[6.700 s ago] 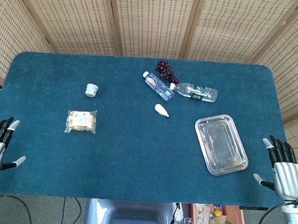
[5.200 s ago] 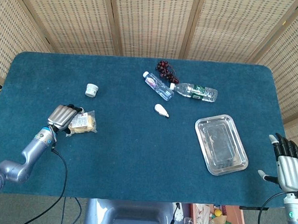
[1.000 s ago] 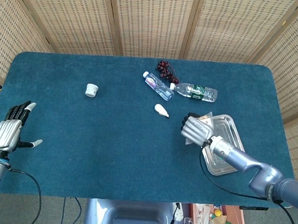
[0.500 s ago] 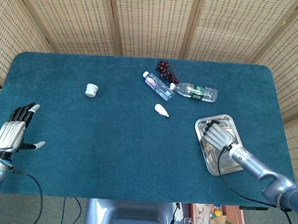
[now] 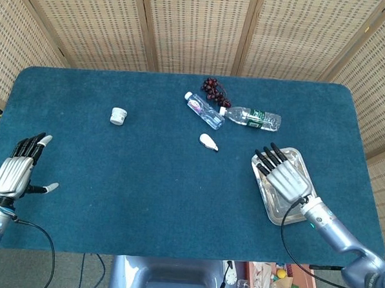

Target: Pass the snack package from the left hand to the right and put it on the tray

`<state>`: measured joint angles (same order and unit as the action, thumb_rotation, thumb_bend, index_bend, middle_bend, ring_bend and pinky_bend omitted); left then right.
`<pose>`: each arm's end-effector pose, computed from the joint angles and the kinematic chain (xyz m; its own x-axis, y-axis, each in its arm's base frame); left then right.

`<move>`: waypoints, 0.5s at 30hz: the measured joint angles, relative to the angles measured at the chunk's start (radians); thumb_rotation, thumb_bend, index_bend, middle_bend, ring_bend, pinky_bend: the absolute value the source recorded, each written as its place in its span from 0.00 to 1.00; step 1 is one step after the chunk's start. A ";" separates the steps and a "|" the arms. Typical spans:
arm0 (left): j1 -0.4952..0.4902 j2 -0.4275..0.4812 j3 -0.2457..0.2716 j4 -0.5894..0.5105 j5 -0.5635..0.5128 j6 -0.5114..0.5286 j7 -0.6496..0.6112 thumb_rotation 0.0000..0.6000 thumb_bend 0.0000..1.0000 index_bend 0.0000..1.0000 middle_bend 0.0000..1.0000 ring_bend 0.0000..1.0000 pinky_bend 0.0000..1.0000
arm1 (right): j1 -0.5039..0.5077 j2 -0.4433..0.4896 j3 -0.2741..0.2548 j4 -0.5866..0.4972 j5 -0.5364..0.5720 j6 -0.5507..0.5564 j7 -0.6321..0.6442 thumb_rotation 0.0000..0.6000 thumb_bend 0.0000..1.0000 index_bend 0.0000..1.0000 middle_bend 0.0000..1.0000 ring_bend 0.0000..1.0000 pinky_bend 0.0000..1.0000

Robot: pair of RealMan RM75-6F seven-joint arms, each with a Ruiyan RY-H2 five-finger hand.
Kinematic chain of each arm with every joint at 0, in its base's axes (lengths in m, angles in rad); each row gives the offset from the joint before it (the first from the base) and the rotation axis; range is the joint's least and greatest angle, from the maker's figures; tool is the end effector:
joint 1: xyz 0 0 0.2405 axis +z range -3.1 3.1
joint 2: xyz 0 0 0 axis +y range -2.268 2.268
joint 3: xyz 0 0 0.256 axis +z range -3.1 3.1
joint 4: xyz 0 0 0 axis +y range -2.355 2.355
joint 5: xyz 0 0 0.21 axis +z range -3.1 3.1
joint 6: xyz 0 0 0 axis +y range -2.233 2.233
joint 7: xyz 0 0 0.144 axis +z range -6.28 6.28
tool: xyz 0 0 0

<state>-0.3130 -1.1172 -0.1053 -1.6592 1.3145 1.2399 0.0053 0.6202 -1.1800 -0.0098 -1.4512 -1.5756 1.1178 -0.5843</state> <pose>-0.2818 0.2575 0.1389 0.3308 0.1195 0.9361 0.9437 -0.0511 -0.3269 -0.2274 -0.3182 0.0983 0.9044 0.1925 0.3807 -0.2490 -0.4865 0.8374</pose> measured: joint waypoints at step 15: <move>0.050 -0.024 0.043 0.033 0.129 0.113 -0.014 1.00 0.00 0.00 0.00 0.00 0.00 | -0.313 -0.097 -0.022 0.013 -0.005 0.405 0.353 1.00 0.00 0.00 0.00 0.00 0.00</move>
